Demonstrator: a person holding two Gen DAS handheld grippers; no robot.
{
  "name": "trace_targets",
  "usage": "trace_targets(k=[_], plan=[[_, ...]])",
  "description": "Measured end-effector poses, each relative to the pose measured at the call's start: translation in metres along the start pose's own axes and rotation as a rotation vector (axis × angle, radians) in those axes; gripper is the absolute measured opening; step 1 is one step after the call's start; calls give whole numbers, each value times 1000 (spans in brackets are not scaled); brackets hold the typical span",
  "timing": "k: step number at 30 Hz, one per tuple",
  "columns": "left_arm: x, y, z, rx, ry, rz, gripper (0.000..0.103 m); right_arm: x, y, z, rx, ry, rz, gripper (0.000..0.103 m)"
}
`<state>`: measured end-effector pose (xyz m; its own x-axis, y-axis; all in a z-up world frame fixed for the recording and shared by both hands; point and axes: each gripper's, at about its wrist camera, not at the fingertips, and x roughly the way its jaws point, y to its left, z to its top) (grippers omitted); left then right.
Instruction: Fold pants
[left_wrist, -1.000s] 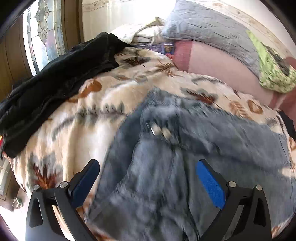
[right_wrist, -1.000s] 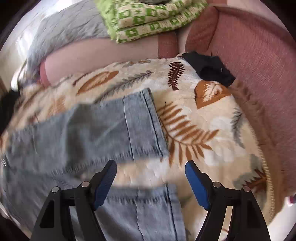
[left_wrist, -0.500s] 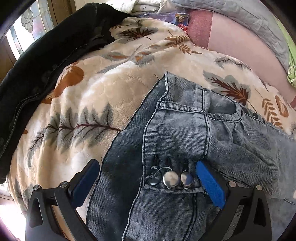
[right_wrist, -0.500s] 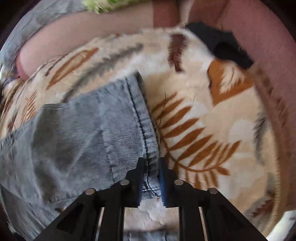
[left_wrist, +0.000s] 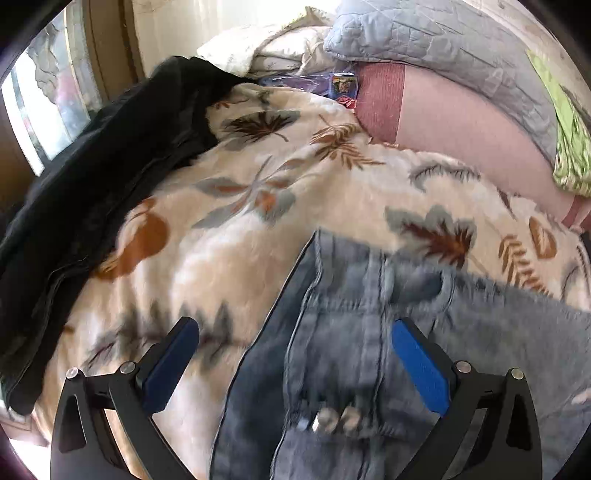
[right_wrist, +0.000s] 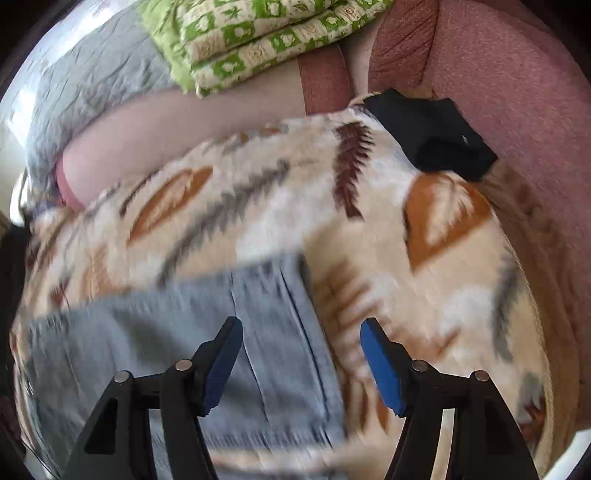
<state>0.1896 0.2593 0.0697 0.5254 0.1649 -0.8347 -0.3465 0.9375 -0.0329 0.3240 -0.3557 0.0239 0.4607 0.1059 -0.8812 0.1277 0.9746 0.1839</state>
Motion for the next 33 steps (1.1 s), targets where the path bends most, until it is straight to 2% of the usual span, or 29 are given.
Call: trace_targets(k=[2, 4, 8, 9, 10, 12, 15, 16, 17, 19, 21, 22, 24, 28, 30, 33], plan=[[15, 6, 15, -41, 41, -81, 103, 20, 2, 12, 29, 36, 3, 69], [33, 11, 29, -84, 88, -117, 103, 39, 9, 19, 33, 68, 5, 69], [52, 4, 42, -70, 108, -107, 103, 57, 15, 19, 13, 89, 12, 69], [55, 3, 44, -74, 114, -119, 97, 60, 16, 17, 9, 96, 10, 69], [62, 3, 47, -87, 129, -142, 86, 62, 16, 16, 8, 102, 11, 69], [75, 2, 51, -99, 173, -163, 71, 64, 13, 16, 14, 108, 10, 69], [91, 1, 52, -120, 202, -147, 70, 65, 11, 16, 25, 111, 26, 69], [95, 0, 53, -120, 206, -150, 66, 64, 11, 17, 22, 109, 27, 69], [97, -1, 53, -115, 205, -153, 61, 64, 11, 17, 16, 109, 26, 69], [100, -5, 57, -99, 204, -139, 42, 64, 12, 16, -2, 114, 18, 69], [103, -5, 60, -108, 204, -140, 37, 66, 13, 16, -3, 116, 18, 68], [104, -4, 60, -116, 205, -144, 29, 66, 13, 16, -3, 117, 19, 67], [106, -3, 60, -110, 206, -141, 24, 69, 13, 16, -6, 119, 17, 65], [109, -6, 59, -82, 198, -120, 22, 76, 14, 16, -14, 124, 7, 65], [111, -9, 61, -71, 192, -113, 18, 78, 17, 16, -39, 127, -2, 54], [108, -15, 62, -40, 173, -94, 16, 74, 22, 16, -71, 116, -11, 44]])
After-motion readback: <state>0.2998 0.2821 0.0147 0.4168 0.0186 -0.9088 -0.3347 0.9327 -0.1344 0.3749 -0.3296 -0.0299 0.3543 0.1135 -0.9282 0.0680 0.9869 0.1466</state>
